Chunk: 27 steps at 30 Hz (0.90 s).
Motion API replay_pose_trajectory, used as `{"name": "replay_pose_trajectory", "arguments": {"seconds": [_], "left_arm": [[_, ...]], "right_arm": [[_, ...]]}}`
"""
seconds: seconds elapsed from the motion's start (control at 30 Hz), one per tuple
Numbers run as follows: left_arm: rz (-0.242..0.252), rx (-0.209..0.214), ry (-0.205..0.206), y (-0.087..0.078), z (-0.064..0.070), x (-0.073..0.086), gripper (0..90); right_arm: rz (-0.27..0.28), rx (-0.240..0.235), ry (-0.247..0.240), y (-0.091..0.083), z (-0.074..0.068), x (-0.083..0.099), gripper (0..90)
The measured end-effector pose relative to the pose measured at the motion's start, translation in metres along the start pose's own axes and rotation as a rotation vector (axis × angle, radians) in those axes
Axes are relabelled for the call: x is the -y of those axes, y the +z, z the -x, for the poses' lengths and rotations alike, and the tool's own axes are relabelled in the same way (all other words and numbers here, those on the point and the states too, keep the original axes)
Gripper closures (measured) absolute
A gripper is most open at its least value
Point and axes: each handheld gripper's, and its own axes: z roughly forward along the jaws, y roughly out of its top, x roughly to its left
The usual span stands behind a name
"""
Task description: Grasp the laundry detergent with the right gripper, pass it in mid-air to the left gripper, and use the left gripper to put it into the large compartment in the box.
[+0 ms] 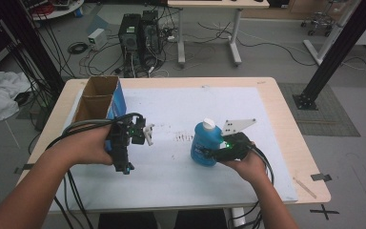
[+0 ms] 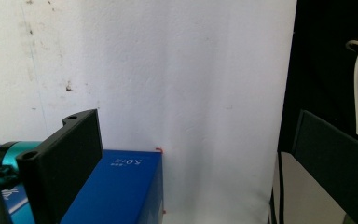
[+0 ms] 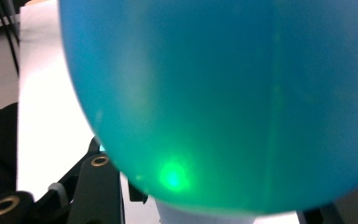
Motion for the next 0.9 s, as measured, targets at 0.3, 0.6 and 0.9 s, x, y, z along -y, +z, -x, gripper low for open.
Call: {"name": "replay_pose_trajectory", "arguments": {"seconds": [0.3,0.6,0.9], "left_arm": [[0.009,-0.012,0.021,-0.006,-0.001,-0.007,1.7],[0.022,-0.019,0.038,-0.014,-0.003,-0.017,1.7],[0.031,-0.023,0.065,-0.023,-0.003,-0.031,1.7]], "right_arm": [[0.002,-0.051,-0.058,0.005,-0.016,-0.015,46.2],[-0.008,-0.096,-0.106,0.012,-0.029,-0.026,46.2],[-0.012,-0.136,-0.14,0.019,-0.039,-0.035,46.2]]}}
